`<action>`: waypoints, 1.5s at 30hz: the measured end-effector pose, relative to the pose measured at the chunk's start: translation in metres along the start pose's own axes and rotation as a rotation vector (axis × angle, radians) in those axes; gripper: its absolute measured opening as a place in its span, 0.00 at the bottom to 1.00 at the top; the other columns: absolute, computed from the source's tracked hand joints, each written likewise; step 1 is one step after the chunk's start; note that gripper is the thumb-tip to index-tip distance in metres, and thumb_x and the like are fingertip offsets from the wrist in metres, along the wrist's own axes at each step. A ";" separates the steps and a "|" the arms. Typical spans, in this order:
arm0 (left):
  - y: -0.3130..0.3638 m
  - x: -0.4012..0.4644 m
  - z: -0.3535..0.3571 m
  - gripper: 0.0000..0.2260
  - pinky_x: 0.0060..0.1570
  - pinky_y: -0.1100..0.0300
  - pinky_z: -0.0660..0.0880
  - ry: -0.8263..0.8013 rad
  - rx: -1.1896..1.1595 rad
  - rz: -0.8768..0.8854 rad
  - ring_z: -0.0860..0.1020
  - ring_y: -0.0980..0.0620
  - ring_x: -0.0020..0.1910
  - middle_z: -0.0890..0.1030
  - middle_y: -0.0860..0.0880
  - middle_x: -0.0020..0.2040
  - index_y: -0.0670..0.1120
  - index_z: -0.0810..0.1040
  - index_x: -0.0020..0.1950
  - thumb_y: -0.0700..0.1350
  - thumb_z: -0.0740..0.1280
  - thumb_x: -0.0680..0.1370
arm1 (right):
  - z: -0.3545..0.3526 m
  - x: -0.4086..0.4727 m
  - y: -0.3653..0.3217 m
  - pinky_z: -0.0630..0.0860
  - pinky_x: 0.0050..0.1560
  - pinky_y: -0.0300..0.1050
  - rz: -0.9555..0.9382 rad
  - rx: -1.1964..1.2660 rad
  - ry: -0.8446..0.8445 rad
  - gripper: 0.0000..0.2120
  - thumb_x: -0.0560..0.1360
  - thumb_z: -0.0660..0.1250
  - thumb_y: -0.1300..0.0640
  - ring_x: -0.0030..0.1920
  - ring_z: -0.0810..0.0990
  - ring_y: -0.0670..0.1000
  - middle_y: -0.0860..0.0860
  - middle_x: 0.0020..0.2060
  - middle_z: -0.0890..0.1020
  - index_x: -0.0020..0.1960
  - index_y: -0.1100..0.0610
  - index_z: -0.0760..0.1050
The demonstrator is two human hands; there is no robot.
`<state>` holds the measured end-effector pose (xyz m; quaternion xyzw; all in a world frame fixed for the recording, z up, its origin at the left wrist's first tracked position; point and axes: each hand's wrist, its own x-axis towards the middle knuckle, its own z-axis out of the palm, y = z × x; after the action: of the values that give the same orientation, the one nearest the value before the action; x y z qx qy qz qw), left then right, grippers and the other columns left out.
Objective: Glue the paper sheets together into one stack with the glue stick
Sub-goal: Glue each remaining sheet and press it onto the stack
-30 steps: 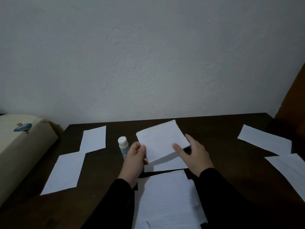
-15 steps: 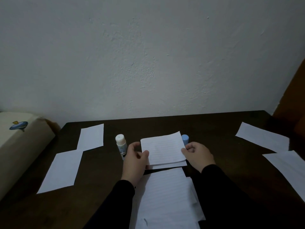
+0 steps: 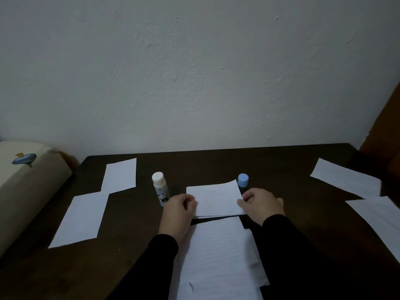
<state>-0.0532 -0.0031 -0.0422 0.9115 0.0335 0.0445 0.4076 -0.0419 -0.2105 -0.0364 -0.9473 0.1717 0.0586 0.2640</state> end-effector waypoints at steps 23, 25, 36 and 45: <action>0.007 0.015 0.019 0.24 0.74 0.40 0.46 -0.414 0.695 0.281 0.44 0.51 0.78 0.45 0.54 0.79 0.52 0.47 0.79 0.56 0.44 0.83 | 0.034 -0.001 -0.019 0.42 0.75 0.53 -0.590 -0.299 -0.194 0.25 0.84 0.47 0.46 0.78 0.42 0.48 0.44 0.78 0.47 0.79 0.46 0.48; 0.005 0.017 0.018 0.25 0.73 0.40 0.44 -0.424 0.647 0.222 0.42 0.53 0.77 0.44 0.54 0.79 0.52 0.46 0.79 0.57 0.45 0.83 | 0.036 -0.001 -0.016 0.40 0.75 0.53 -0.578 -0.343 -0.180 0.25 0.83 0.45 0.45 0.78 0.41 0.48 0.44 0.78 0.45 0.79 0.46 0.46; 0.011 0.006 0.012 0.26 0.75 0.43 0.45 -0.421 0.665 0.074 0.41 0.52 0.78 0.41 0.50 0.79 0.47 0.42 0.79 0.53 0.46 0.84 | 0.037 -0.006 -0.012 0.39 0.75 0.55 -0.348 -0.388 -0.144 0.35 0.80 0.44 0.36 0.77 0.38 0.49 0.49 0.78 0.40 0.79 0.53 0.38; 0.011 -0.006 -0.005 0.27 0.73 0.43 0.56 -0.458 0.647 0.043 0.51 0.48 0.77 0.49 0.49 0.79 0.45 0.49 0.79 0.47 0.54 0.82 | 0.025 -0.025 -0.006 0.44 0.73 0.64 -0.267 -0.453 -0.191 0.31 0.82 0.43 0.41 0.78 0.40 0.50 0.49 0.78 0.40 0.79 0.54 0.38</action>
<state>-0.0592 -0.0074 -0.0306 0.9796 -0.0653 -0.1643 0.0952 -0.0638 -0.1851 -0.0501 -0.9866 0.0021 0.1491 0.0660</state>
